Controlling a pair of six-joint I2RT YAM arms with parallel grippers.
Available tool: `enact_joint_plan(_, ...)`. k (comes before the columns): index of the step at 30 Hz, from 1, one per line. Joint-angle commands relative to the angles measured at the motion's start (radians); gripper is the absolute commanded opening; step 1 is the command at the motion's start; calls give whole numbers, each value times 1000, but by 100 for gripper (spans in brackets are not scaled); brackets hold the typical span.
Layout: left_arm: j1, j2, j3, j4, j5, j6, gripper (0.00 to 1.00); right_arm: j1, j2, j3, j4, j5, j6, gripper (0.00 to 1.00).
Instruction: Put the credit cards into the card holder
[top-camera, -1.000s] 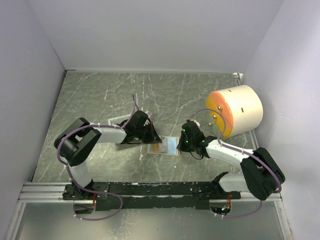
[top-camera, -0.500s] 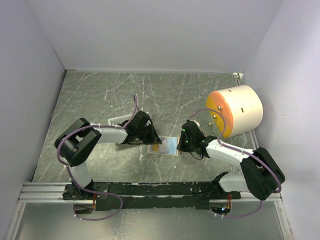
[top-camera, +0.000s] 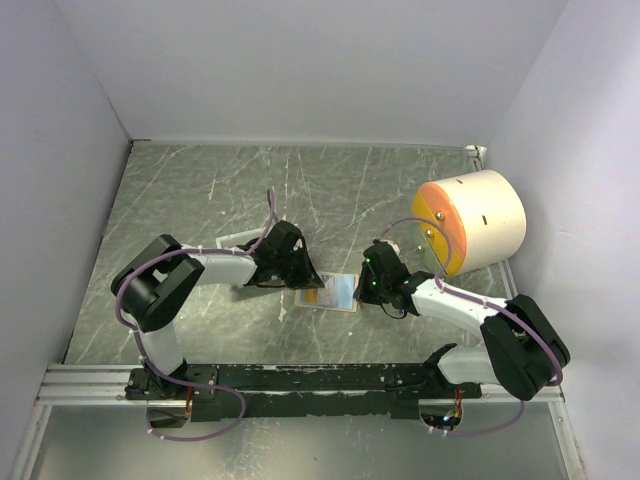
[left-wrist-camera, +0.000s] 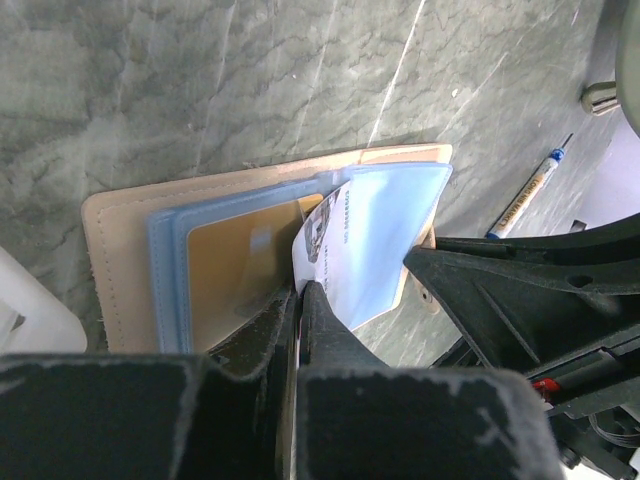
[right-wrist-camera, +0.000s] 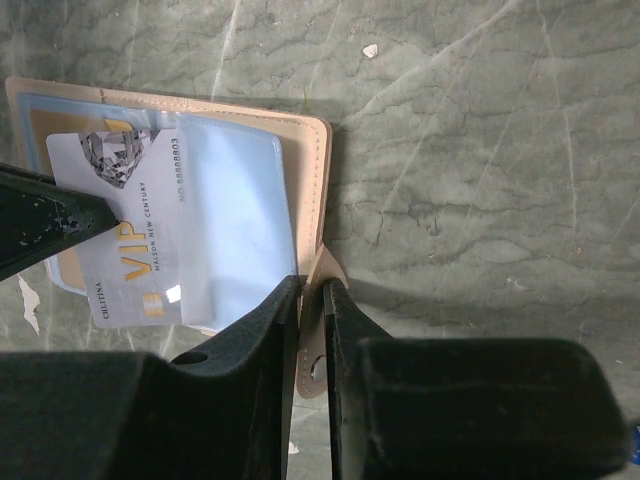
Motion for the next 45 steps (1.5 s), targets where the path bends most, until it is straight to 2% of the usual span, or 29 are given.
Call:
enact_joint_plan(1, -24, 45, 2, -120, 5, 47, 7, 6, 15, -1, 20, -27, 6, 16)
enact_joint_plan(6, -24, 50, 44, -193, 43, 96, 7, 6, 9, 12, 7, -21, -2, 17)
enact_joint_plan(12, -22, 44, 40, -206, 55, 110, 7, 7, -18, 70, -32, -21, -20, 33)
enact_joint_plan(18, -20, 28, 44, -202, 60, 116, 7, 7, 26, 132, -25, -22, -28, 37)
enact_joint_plan(27, -7, 38, 43, -203, 89, 140, 7, 5, 112, 160, -52, 51, -50, 28)
enact_joint_plan(45, 3, 62, 82, -249, 129, 232, 7, 6, 148, 78, -7, 60, -45, 22)
